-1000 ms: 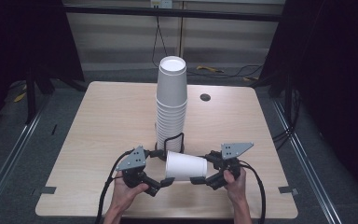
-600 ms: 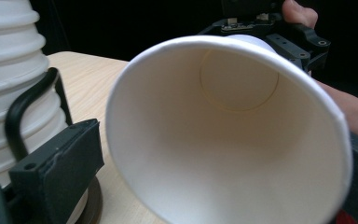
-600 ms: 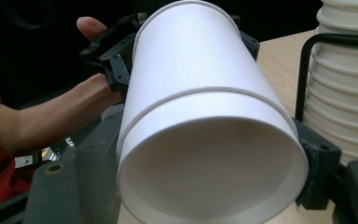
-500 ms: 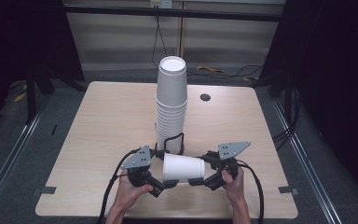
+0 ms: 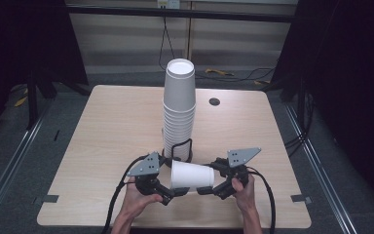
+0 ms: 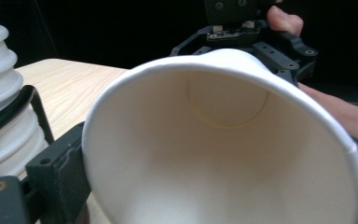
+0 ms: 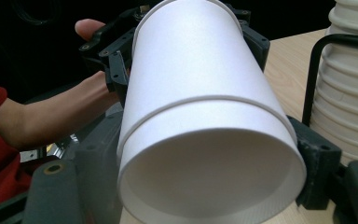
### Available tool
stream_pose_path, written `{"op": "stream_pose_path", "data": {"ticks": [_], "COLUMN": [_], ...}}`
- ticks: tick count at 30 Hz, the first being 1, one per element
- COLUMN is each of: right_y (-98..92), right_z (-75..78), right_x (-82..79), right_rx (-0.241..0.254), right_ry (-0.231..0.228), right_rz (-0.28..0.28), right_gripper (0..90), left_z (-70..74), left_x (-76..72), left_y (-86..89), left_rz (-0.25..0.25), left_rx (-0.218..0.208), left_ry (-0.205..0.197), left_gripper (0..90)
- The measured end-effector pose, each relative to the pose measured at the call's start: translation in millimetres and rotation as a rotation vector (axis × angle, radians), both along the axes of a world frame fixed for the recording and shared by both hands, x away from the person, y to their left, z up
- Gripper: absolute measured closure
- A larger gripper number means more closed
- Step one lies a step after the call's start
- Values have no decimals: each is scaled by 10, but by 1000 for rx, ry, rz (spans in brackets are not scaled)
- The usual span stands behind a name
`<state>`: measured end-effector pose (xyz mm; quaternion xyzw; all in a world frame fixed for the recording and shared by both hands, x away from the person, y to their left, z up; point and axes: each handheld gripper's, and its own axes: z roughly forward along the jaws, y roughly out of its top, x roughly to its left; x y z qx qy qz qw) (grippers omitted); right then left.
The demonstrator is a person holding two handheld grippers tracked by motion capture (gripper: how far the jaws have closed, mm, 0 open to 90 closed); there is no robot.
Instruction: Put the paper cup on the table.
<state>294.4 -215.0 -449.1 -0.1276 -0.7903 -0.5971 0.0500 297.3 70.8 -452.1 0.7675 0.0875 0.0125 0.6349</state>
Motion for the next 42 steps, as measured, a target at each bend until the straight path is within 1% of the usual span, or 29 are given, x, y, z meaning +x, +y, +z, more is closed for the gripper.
{"op": "stream_pose_path", "data": {"ticks": [2,3,5,9,11,14,18,19,20,21,22,23,25,26,27,28,29,30,31,32,33,34,35,36,37,38,39,41,42], "right_y": [-3,-4,-6,-6,-5,2,21,21,29,30,28,26,22,7,7,-19,-19,-33,-33,-38,-38,-44,-48,-53,-57,-63,-63,-79,-89], "right_z": [-1,-2,-4,-12,-14,-22,-41,-41,-49,-54,-59,-64,-69,-80,-80,-89,-89,-90,-90,-89,-89,-88,-88,-91,-92,-93,-93,-98,-100], "right_x": [3,5,8,19,19,17,14,14,7,4,-1,-8,-14,-20,-20,-29,-29,-44,-44,-50,-50,-57,-60,-59,-61,-64,-64,-64,-66], "right_rx": [4,2,6,10,7,-4,-16,-16,-20,-18,-19,-17,-17,-12,-12,-1,-1,-15,-15,-23,-23,-24,-27,-25,-25,-24,-24,-22,-21], "right_ry": [-1,-1,-2,-5,-7,-4,-8,-8,-13,-13,-16,-21,-21,-25,-25,-27,-27,-31,-31,-37,-37,-47,-50,-49,-51,-52,-52,-56,-59], "right_rz": [-1,1,4,7,3,-9,-17,-17,-26,-26,-35,-45,-53,-75,-75,-89,-89,-111,-111,-125,-125,-136,-147,-141,-146,-158,-158,-166,-182], "right_gripper": [250,250,248,232,224,206,192,192,186,182,173,158,147,137,137,137,137,136,136,135,135,135,135,135,134,135,135,135,134], "left_z": [4,8,14,21,25,28,44,44,54,64,65,69,69,69,69,68,69,76,76,76,78,89,96,96,98,98,102,107,110], "left_x": [4,2,0,3,1,-9,-15,-15,-25,-28,-30,-28,-25,-19,-19,-19,-19,-18,-18,-13,-10,-10,-9,-9,-8,-8,-3,4,6], "left_y": [13,19,27,38,40,33,35,35,23,28,22,26,28,36,36,39,41,56,56,64,70,88,99,99,107,107,121,148,157], "left_rz": [-9,-12,-9,-20,-19,-17,-10,-10,-3,1,7,6,8,14,14,22,32,41,41,45,46,62,59,59,71,71,76,87,90], "left_rx": [0,4,-3,-1,3,-3,23,23,24,40,35,43,44,50,50,52,55,69,69,68,65,69,72,72,66,66,75,80,83], "left_ry": [11,10,10,11,11,11,4,4,3,0,-1,1,2,7,7,9,9,20,20,20,23,28,30,30,28,28,28,34,36], "left_gripper": [65,70,79,96,102,112,118,118,118,119,119,119,119,119,119,119,119,119,119,119,119,119,119,119,119,119,119,120,120]}}
